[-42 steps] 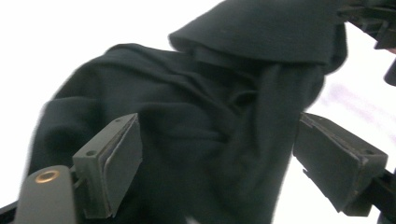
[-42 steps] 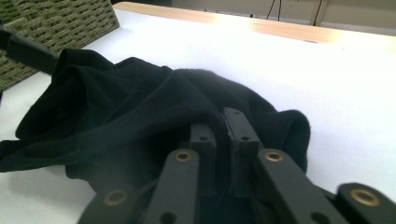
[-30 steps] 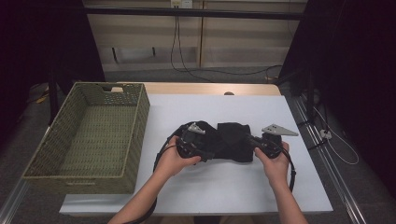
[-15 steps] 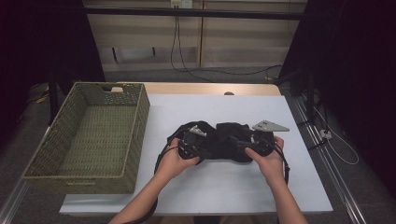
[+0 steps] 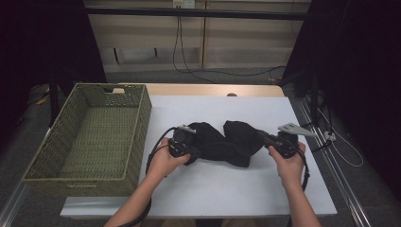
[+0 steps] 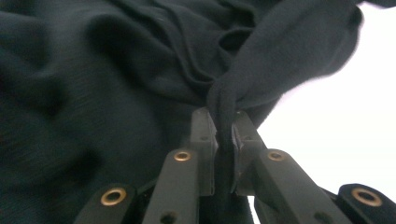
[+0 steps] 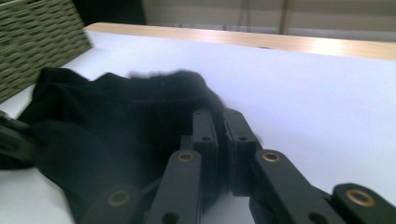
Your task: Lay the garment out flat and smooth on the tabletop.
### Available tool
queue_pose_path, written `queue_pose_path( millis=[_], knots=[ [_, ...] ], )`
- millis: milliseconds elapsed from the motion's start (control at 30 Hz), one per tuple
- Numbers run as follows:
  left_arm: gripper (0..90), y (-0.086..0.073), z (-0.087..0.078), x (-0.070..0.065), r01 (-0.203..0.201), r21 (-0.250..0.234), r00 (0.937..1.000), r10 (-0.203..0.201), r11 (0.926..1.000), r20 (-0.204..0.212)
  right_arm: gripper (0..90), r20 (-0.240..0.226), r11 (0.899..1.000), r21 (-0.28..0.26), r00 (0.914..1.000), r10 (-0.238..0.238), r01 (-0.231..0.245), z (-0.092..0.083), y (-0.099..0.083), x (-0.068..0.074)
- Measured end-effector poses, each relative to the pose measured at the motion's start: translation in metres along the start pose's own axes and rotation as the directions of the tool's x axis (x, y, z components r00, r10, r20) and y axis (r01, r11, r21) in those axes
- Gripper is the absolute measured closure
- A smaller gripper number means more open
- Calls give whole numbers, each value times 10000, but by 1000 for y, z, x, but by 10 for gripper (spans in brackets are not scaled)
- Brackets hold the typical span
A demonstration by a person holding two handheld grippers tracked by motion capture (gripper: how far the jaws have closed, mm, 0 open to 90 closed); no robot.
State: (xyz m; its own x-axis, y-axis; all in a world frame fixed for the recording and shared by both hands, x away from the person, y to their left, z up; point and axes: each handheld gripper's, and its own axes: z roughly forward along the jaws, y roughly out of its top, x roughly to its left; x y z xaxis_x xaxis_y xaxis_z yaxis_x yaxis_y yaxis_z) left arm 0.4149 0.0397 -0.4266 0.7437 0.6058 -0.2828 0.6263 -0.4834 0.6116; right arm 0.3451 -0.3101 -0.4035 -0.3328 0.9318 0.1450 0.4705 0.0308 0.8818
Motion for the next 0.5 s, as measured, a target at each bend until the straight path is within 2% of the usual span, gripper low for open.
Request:
queue_pose_path(
  millis=[67,167,233,300,333,367,433,500],
  knots=[
    [826,0,-7,5,90,-123,9999,-92,9999,-111,850,227,9998,25,9995,200,-201,-12,-7,-10],
    [826,1,-12,9,293,-378,9996,-293,9989,7,849,360,9989,225,9986,395,-404,-25,-17,-22],
    [826,1,-12,7,208,-344,9998,-207,9992,45,847,351,9977,421,9981,514,-529,-30,-23,-27],
    [826,1,-10,3,-46,-153,10000,46,9999,-16,834,336,9970,554,9980,529,-547,-31,-28,-29],
    [825,1,-9,1,-143,-103,9999,143,9998,-53,793,342,9965,674,9983,473,-495,-31,-30,-29],
    [825,1,-9,1,-249,-38,9997,248,9997,-45,707,424,9960,744,9980,463,-494,-30,-31,-29],
    [823,2,-9,0,-238,-154,9997,238,9996,-49,644,411,9965,692,9982,444,-472,-29,-29,-26],
    [821,1,-10,1,-347,-66,9994,346,9994,-30,566,449,9976,570,9984,357,-383,-27,-23,-22]
  ],
)
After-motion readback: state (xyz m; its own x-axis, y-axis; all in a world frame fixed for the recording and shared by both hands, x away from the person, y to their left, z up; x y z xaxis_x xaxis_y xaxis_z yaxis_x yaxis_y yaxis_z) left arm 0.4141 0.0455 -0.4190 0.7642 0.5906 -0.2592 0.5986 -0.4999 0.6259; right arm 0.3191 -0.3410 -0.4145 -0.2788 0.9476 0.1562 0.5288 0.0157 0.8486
